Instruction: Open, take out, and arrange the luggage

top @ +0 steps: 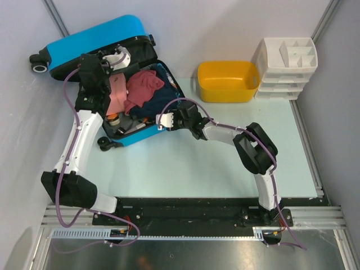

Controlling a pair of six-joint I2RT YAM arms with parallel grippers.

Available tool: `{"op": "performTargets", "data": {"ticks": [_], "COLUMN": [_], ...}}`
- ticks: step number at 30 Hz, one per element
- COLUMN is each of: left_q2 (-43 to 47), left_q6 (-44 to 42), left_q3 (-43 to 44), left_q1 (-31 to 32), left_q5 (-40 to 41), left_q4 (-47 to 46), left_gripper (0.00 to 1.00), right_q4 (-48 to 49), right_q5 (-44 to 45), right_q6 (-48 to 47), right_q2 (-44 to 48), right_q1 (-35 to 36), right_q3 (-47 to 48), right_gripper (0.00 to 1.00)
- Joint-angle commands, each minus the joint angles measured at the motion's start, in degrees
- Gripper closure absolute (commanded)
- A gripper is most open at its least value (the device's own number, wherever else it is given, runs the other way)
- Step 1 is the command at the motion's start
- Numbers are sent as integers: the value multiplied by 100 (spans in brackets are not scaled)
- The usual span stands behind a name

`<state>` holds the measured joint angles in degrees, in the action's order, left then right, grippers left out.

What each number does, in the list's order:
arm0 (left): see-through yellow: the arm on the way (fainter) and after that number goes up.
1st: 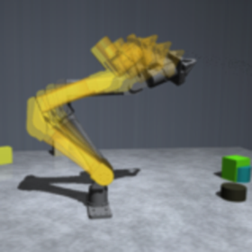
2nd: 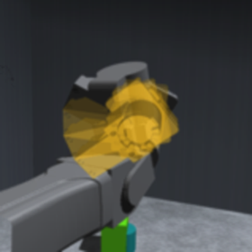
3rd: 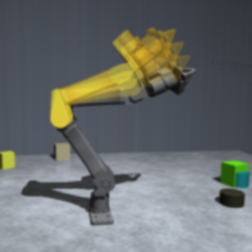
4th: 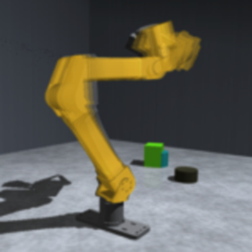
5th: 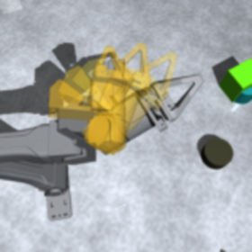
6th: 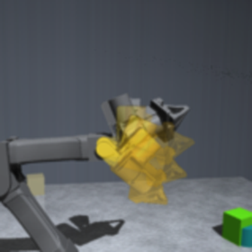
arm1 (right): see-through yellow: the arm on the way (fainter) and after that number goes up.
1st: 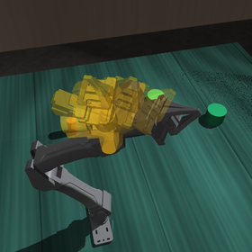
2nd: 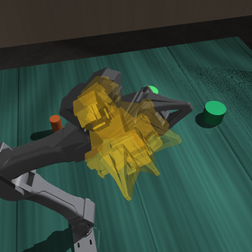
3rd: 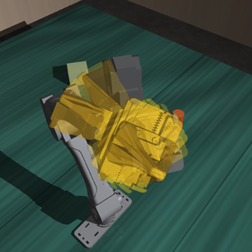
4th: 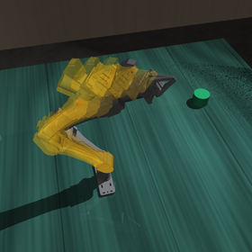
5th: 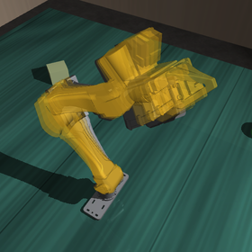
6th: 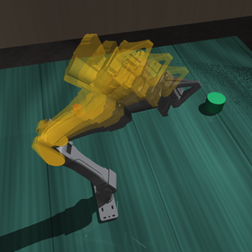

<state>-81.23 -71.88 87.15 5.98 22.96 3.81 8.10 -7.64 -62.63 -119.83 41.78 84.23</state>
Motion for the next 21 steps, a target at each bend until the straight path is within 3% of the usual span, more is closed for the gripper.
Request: {"op": "performTargets", "data": {"ticks": [1, 5, 7, 10, 13, 17, 21], "left_q2": [222, 90, 38, -7, -33, -51, -95], "left_q6": [-564, -582, -582, -634, -687, -731, -837], "left_q3": [943, 1277, 1356, 1418, 1445, 1445, 1480], "left_q1": [351, 466, 483, 501, 501, 501, 501], "left_q5": [411, 499, 481, 481, 490, 508, 534], "left_q4": [-1357, -1339, -1304, -1260, -1252, -1243, -1243], "left_gripper": [100, 100, 100, 100, 100, 100, 100], "right_q4": [1424, 475, 20, -369, -362, -483, -1283], "right_q5": [1222, 486, 142, -386, -580, -589, -791], "right_q6": [31, 312, 252, 128, 76, -12, 304], "right_q2": [775, 1145, 1260, 1410, 1419, 1094, 567], "right_q1": [-680, -566, -382, -31, 251, 638, 709], "right_q3": [-282, -363, -363, -363, -346, -65, 917], "right_gripper": [49, 48, 31, 17, 10, 7, 7]}}
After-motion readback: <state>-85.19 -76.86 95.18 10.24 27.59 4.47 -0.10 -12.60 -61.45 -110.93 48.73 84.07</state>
